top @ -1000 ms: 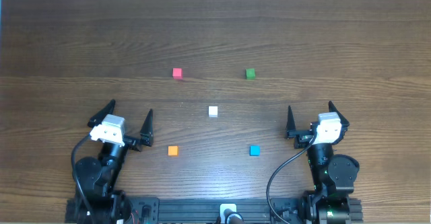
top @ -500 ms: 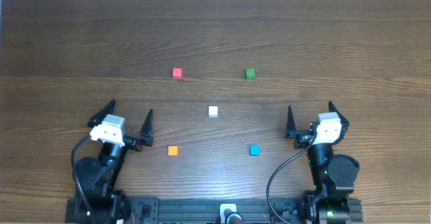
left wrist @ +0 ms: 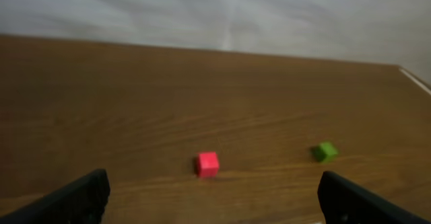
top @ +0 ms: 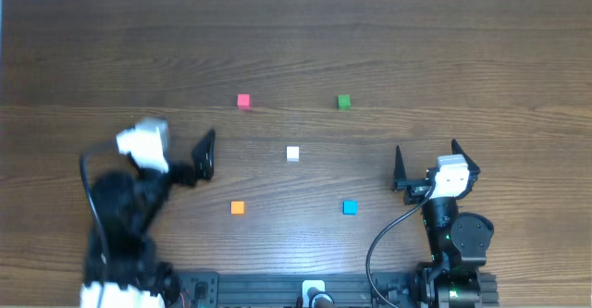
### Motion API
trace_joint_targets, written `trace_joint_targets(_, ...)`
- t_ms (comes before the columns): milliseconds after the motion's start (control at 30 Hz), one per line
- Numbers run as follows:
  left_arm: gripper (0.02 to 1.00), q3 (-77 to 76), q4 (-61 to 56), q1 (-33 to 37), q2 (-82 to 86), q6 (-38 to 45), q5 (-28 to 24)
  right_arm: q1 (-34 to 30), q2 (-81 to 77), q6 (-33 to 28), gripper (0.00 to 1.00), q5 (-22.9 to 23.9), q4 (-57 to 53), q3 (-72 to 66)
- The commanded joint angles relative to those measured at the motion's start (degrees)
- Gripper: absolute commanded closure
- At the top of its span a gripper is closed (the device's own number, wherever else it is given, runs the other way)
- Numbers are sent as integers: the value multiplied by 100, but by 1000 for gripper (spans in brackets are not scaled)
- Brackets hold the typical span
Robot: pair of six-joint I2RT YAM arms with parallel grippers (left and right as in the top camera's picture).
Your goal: Stack Cubes
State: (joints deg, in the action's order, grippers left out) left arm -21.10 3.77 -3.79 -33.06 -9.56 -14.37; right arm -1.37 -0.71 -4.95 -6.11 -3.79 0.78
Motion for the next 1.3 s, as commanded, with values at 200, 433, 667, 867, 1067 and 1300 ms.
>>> trace_joint_targets(200, 20, -4393, 2356, -610, -4131, -144, 256, -26, 39, -28, 7, -4, 11, -48)
trace_joint_targets(433, 31, -6422, 3722, -1012, -6671, -264, 356, -26, 39, -28, 9, -4, 11, -48)
trace_joint_targets(667, 56, -6432, 3864, -1113, -7779, -658, 555, -26, 39, -28, 7, -4, 11, -48)
trace_joint_targets(867, 64, -6432, 4017, -1185, -8310, -767, 835, -26, 39, -28, 9, -4, 11, -48)
trace_joint_targets(1067, 97, -6432, 4015, -1187, -8594, -767, 850, -26, 39, -28, 7, -4, 11, -48)
trace_joint_targets(1300, 165, -6432, 4017, -1307, -8826, -767, 1067, -26, 39, -28, 7, -4, 11, -48)
